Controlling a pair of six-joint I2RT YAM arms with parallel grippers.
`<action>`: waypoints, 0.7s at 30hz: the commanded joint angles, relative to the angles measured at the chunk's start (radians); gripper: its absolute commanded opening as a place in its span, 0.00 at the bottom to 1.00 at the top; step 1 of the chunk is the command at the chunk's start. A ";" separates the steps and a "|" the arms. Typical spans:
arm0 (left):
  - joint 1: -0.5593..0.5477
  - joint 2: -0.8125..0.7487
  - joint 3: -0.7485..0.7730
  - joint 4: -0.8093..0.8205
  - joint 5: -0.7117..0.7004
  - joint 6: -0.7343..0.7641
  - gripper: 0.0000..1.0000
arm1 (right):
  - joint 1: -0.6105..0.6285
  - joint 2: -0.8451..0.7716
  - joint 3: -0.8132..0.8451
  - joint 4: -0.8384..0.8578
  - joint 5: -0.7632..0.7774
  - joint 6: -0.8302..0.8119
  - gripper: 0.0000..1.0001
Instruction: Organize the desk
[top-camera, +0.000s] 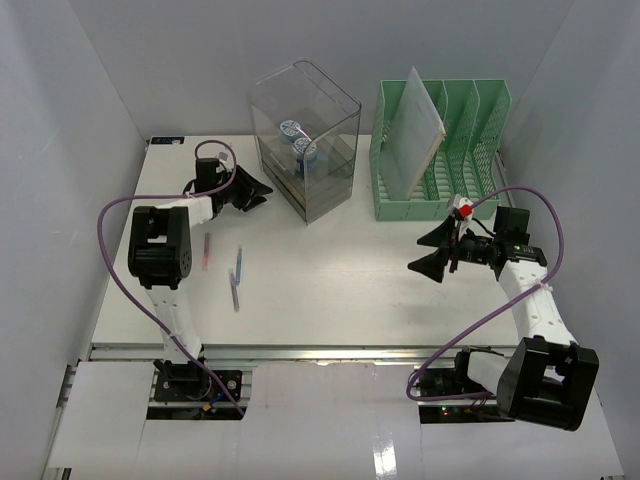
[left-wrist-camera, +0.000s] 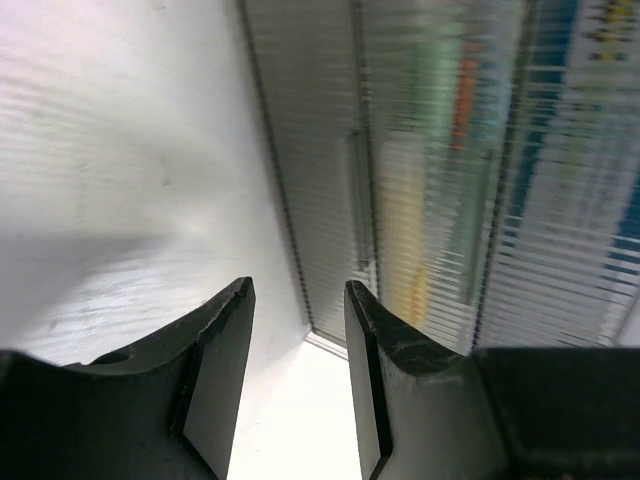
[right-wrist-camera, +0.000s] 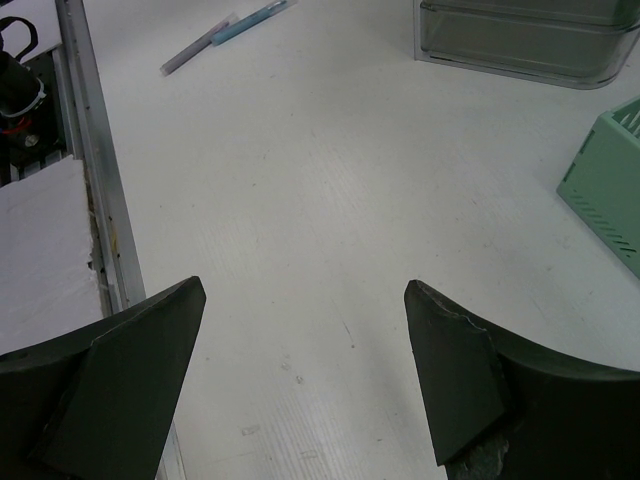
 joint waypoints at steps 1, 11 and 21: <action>-0.001 -0.036 0.005 0.145 0.091 -0.018 0.51 | -0.003 0.000 0.011 -0.002 -0.018 -0.015 0.87; -0.001 0.122 0.110 0.240 0.164 -0.095 0.50 | -0.003 0.016 0.012 -0.003 -0.020 -0.016 0.87; 0.001 0.205 0.161 0.319 0.210 -0.143 0.45 | -0.003 0.025 0.011 -0.005 -0.014 -0.019 0.87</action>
